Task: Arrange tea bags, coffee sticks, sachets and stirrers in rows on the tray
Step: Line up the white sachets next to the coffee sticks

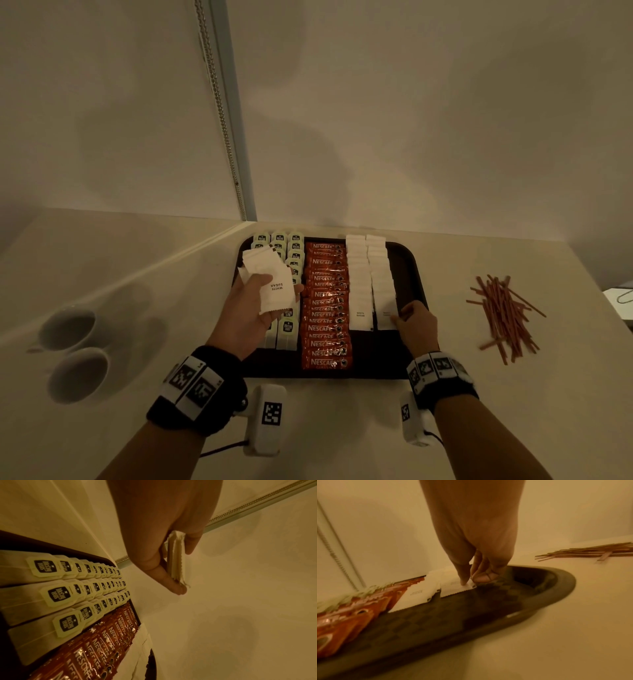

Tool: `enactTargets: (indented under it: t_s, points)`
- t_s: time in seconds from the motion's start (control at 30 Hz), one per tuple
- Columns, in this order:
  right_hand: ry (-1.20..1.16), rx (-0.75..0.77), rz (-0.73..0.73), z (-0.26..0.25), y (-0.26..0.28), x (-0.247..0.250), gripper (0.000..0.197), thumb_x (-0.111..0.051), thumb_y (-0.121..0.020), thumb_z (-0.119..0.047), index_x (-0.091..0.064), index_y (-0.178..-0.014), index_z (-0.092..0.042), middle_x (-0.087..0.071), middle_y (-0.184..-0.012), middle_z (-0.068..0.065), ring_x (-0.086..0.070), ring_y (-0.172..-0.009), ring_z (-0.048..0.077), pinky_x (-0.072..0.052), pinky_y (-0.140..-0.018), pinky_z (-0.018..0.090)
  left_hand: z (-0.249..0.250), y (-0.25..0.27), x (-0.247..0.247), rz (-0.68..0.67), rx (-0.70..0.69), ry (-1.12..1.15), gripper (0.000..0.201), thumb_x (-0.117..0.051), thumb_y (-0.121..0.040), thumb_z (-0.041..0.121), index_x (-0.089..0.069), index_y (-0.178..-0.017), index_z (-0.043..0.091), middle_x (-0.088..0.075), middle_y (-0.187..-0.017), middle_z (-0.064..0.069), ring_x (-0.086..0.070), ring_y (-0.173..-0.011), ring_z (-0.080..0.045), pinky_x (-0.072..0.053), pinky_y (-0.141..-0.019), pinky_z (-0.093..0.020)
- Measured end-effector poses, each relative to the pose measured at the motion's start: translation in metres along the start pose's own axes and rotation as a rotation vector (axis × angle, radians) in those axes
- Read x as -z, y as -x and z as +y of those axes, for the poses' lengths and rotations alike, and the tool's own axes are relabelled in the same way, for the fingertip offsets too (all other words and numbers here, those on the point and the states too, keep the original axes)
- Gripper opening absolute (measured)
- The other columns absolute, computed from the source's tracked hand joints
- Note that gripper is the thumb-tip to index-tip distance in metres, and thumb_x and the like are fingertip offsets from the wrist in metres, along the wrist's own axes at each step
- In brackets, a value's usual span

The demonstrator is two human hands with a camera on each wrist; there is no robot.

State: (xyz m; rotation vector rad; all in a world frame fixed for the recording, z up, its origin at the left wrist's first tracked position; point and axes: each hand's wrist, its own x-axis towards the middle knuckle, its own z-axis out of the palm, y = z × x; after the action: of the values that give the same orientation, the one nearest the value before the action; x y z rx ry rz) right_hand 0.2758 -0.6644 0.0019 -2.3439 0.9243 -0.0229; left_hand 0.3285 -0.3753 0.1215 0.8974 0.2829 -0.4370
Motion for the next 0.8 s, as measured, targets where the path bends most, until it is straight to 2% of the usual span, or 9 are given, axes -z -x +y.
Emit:
enactTargets:
  t_s: [0.07, 0.13, 0.2, 0.3, 0.37, 0.5, 0.63, 0.7, 0.8]
  points:
    - [0.001, 0.019, 0.045, -0.010, 0.003, 0.002, 0.029, -0.069, -0.083, -0.018, -0.055, -0.103, -0.003, -0.062, -0.100, 0.014, -0.053, -0.085, 0.018, -0.039, -0.072, 0.025, 0.000, 0.000, 0.000, -0.012, -0.025, -0.038, 0.031, -0.044, -0.095, 0.004, -0.054, -0.121, 0.018, -0.073, -0.096, -0.010, -0.070, -0.082, -0.032, -0.055, -0.080, -0.041]
    - [-0.108, 0.094, 0.048, -0.036, 0.014, 0.009, 0.028, -0.066, -0.086, -0.024, -0.055, -0.106, -0.007, -0.060, -0.097, 0.006, -0.052, -0.082, 0.013, -0.038, -0.068, 0.019, 0.000, 0.000, -0.002, -0.024, -0.035, -0.063, 0.029, -0.045, -0.095, 0.004, -0.055, -0.118, 0.018, -0.075, -0.092, -0.007, -0.070, -0.084, -0.031, -0.058, -0.074, -0.037]
    - [-0.317, 0.273, -0.100, -0.076, 0.035, 0.016, 0.017, -0.063, -0.088, -0.027, -0.058, -0.099, -0.014, -0.060, -0.090, -0.005, -0.057, -0.081, 0.008, -0.041, -0.066, 0.014, 0.000, -0.001, -0.005, -0.012, -0.034, -0.078, 0.030, -0.048, -0.094, 0.004, -0.055, -0.120, 0.018, -0.074, -0.096, -0.006, -0.070, -0.086, -0.029, -0.060, -0.069, -0.033]
    - [-0.505, 0.501, -0.358, -0.130, 0.072, 0.023, 0.019, -0.065, -0.084, -0.034, -0.060, -0.095, -0.019, -0.063, -0.088, -0.005, -0.060, -0.081, 0.005, -0.050, -0.072, 0.018, -0.002, -0.001, -0.012, 0.022, -0.058, -0.141, 0.041, -0.055, -0.091, 0.004, -0.051, -0.130, 0.016, -0.067, -0.116, -0.012, -0.067, -0.100, -0.027, -0.060, -0.071, -0.035]
    - [-0.572, 0.532, -0.413, -0.150, 0.087, 0.023, 0.026, -0.067, -0.084, -0.030, -0.058, -0.103, -0.015, -0.064, -0.092, 0.000, -0.060, -0.080, 0.005, -0.051, -0.070, 0.015, -0.003, -0.001, -0.015, 0.021, -0.086, -0.165, 0.047, -0.057, -0.089, 0.001, -0.049, -0.133, 0.013, -0.065, -0.116, -0.014, -0.066, -0.100, -0.026, -0.060, -0.069, -0.034]
    - [-0.538, 0.535, -0.379, -0.160, 0.092, 0.023, 0.028, -0.062, -0.089, -0.018, -0.054, -0.114, -0.013, -0.061, -0.104, 0.003, -0.060, -0.090, 0.012, -0.049, -0.067, 0.010, -0.002, 0.001, -0.016, 0.002, -0.098, -0.149, 0.043, -0.059, -0.088, 0.004, -0.051, -0.130, 0.013, -0.066, -0.112, -0.011, -0.067, -0.098, -0.025, -0.060, -0.068, -0.034]
    - [-0.566, 0.502, -0.477, -0.159, 0.089, 0.036, 0.025, -0.053, -0.092, -0.011, -0.056, -0.117, -0.012, -0.061, -0.111, 0.004, -0.060, -0.099, 0.019, -0.055, -0.080, 0.027, 0.002, 0.002, -0.010, 0.034, -0.025, -0.095, 0.025, -0.052, -0.094, 0.012, -0.056, -0.117, 0.021, -0.066, -0.110, -0.011, -0.065, -0.097, -0.027, -0.059, -0.071, -0.039]
    - [-0.528, 0.535, -0.470, -0.161, 0.086, 0.048, 0.032, -0.056, -0.088, -0.007, -0.055, -0.118, -0.017, -0.059, -0.108, 0.001, -0.060, -0.096, 0.018, -0.056, -0.075, 0.027, 0.002, 0.003, -0.007, 0.012, -0.008, -0.120, 0.026, -0.052, -0.094, 0.013, -0.056, -0.120, 0.019, -0.068, -0.109, -0.011, -0.066, -0.093, -0.027, -0.058, -0.070, -0.039]
    - [-0.411, 0.613, -0.463, -0.169, 0.083, 0.067, 0.045, -0.064, -0.078, -0.003, -0.054, -0.115, -0.026, -0.060, -0.098, -0.003, -0.061, -0.087, 0.013, -0.055, -0.068, 0.019, 0.002, 0.006, -0.005, -0.045, -0.043, -0.241, 0.021, -0.060, -0.090, 0.018, -0.059, -0.111, 0.022, -0.072, -0.094, -0.003, -0.068, -0.078, -0.018, -0.059, -0.069, -0.037]
